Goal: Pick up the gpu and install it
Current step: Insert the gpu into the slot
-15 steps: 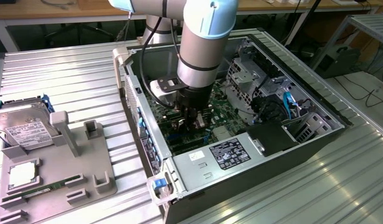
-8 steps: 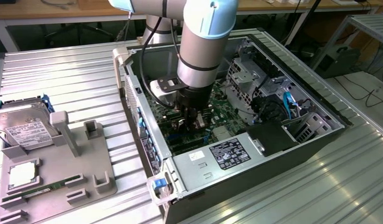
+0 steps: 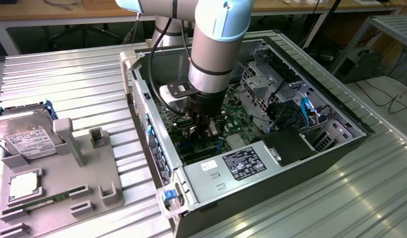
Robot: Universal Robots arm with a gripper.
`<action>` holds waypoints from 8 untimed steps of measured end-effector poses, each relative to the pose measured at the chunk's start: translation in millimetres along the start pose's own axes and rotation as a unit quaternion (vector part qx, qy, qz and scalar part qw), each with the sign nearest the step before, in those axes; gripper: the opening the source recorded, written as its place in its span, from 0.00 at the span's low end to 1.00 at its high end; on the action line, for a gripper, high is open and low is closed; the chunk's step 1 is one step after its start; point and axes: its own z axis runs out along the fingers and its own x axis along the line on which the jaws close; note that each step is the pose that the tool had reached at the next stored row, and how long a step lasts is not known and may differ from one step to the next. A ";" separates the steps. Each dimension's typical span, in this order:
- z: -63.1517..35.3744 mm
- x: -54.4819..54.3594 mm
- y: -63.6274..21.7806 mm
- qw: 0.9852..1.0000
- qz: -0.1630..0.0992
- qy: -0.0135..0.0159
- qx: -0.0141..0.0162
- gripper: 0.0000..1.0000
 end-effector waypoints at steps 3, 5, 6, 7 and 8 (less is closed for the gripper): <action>0.1 0.0 0.1 1.000 0.000 0.000 0.000 0.36; 0.0 0.0 0.0 1.000 0.000 0.000 0.000 0.36; 0.0 0.0 0.0 1.000 0.000 0.000 0.000 0.42; 0.0 -0.1 0.0 1.000 0.000 0.000 0.000 0.42; 0.0 -0.3 0.2 1.000 0.000 0.000 0.000 0.42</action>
